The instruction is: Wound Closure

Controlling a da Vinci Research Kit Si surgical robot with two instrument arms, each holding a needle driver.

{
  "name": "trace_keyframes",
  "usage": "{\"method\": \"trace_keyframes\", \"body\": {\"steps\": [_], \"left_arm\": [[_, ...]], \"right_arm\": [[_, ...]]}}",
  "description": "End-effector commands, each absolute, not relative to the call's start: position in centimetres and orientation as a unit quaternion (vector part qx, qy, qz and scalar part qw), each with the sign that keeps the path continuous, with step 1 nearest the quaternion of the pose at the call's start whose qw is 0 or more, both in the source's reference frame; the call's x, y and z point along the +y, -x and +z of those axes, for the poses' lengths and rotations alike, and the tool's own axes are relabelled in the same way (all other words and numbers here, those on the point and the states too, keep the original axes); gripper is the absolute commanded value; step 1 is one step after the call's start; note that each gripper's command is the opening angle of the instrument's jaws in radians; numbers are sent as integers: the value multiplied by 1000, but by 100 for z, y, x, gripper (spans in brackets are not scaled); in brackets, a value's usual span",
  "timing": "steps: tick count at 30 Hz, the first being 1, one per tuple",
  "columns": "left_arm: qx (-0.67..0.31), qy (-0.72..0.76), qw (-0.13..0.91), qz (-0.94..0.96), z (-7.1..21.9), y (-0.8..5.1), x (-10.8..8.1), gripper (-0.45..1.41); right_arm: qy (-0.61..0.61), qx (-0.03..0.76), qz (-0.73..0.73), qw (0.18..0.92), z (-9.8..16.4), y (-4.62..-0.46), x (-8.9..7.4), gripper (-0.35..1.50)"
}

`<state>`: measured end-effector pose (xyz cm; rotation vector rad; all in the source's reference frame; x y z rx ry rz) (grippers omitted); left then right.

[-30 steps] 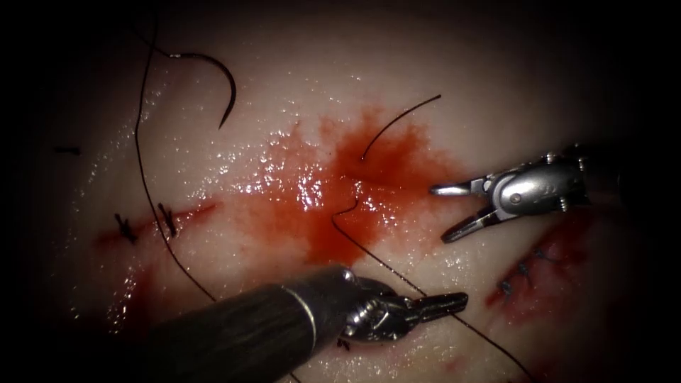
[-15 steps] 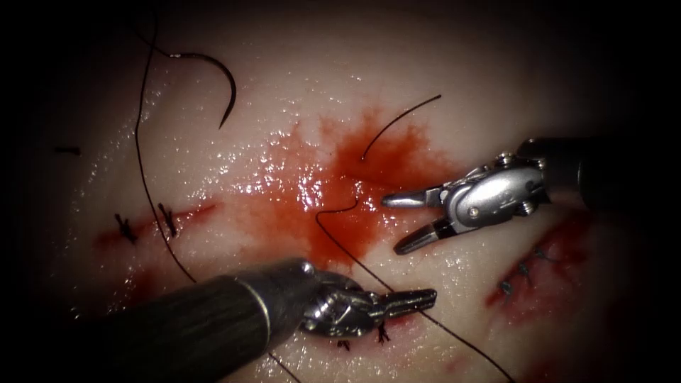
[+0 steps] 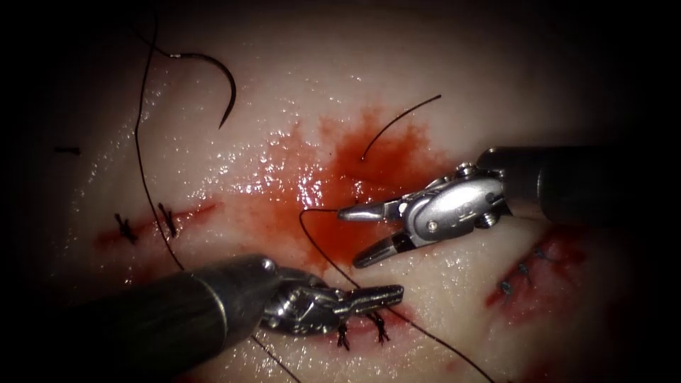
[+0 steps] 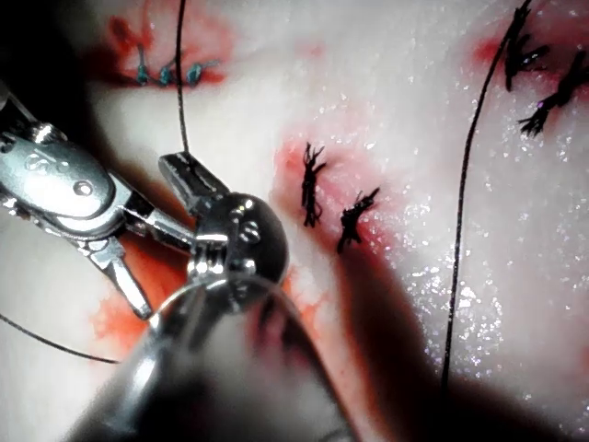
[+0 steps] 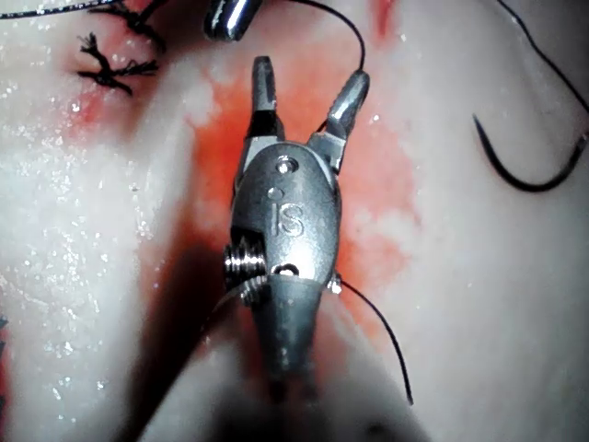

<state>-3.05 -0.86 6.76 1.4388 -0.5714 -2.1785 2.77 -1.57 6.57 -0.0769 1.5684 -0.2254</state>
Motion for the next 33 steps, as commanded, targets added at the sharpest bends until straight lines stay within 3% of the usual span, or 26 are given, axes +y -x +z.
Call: {"method": "trace_keyframes", "body": {"steps": [1, 15, 23, 26, 28, 29, 33], "left_arm": [[-208, -523, 232, -793, 681, 309, -86, -45], [-209, -521, 228, -796, 681, 301, -83, -45], [-209, -520, 227, -796, 682, 298, -83, -45], [-209, -519, 227, -797, 683, 297, -83, -45], [-209, -519, 227, -797, 683, 297, -83, -45], [-210, -519, 226, -797, 683, 297, -83, -45], [-213, -519, 224, -797, 682, 295, -84, -45]], "right_arm": [[34, 707, -105, 698, 662, -292, -161, 128], [27, 720, -119, 684, 654, -329, -167, 130], [29, 724, -120, 679, 655, -334, -166, 118], [28, 725, -120, 678, 653, -334, -167, 84], [28, 725, -121, 677, 653, -334, -168, 15], [21, 725, -116, 678, 653, -333, -169, -35], [11, 719, -106, 687, 656, -334, -166, -35]]}}
